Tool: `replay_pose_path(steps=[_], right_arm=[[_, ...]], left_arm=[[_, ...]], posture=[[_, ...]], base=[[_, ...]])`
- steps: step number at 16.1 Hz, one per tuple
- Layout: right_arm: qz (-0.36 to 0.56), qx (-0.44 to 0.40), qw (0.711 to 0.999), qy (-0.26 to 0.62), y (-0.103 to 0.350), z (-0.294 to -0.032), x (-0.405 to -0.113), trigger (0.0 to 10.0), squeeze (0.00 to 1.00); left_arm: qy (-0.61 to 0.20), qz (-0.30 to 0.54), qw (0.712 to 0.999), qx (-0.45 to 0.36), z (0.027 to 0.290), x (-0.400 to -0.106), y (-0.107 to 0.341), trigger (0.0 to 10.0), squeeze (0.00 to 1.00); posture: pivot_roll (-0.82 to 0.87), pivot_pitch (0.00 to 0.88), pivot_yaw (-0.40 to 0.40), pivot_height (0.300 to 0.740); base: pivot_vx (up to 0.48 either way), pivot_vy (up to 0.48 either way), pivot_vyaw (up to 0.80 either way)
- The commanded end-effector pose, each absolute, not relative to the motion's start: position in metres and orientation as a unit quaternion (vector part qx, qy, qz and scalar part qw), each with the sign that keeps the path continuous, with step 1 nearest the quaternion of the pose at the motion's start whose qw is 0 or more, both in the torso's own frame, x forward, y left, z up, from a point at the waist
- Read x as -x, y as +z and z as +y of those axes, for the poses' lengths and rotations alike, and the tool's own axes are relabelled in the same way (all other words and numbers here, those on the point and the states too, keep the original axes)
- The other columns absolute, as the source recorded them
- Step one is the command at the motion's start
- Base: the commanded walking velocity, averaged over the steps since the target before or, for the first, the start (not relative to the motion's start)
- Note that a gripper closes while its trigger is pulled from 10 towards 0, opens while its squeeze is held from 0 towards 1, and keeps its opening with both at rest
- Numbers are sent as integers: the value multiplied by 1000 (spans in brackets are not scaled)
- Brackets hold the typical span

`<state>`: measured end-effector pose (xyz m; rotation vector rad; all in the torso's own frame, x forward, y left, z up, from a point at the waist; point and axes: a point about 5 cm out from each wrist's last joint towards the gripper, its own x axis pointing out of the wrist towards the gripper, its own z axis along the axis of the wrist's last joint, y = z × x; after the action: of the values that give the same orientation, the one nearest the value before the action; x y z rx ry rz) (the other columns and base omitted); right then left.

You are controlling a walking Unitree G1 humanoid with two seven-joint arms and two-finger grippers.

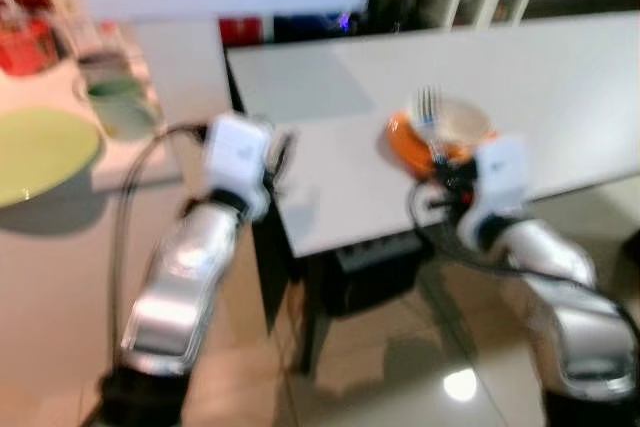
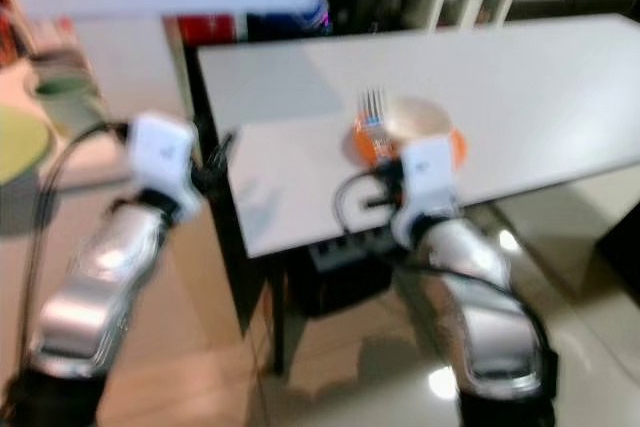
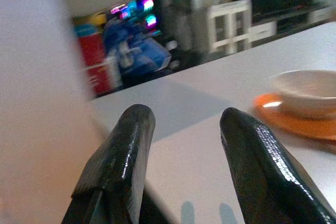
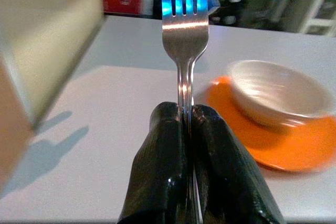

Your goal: Setting the table

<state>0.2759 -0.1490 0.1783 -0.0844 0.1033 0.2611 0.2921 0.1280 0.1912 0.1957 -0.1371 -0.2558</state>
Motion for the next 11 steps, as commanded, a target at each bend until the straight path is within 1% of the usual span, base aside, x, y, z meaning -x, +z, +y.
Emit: replay_pose_path(steps=[1,5,6,7,9,11], right_arm=[[55,51,992,102,180,-163,-276,10000,0],[77,65,989,105,175,-168,-274,10000,0],[107,73,985,115,169,-169,-272,10000,0],[124,78,982,117,165,-170,-271,10000,0],[139,82,980,119,161,-173,-270,10000,0],[160,95,976,110,158,-179,-272,10000,0]], left_arm=[[-153,-81,980,-97,116,-291,196,10000,0],[-181,-79,976,-93,110,-287,194,10000,0],[-222,-73,968,-92,104,-280,191,10000,0],[-245,-70,962,-96,102,-277,189,10000,0],[-270,-66,956,-98,98,-272,188,10000,0],[-281,-62,954,-89,96,-269,187,10000,0]], posture=[[-84,0,-25,740],[-87,0,-27,740],[-89,0,-29,740],[-89,0,-29,740],[-89,0,-31,740],[-91,0,-34,740]], base=[[379,0,0],[372,0,0],[349,0,0],[341,0,0],[334,0,0],[0,0,0]])
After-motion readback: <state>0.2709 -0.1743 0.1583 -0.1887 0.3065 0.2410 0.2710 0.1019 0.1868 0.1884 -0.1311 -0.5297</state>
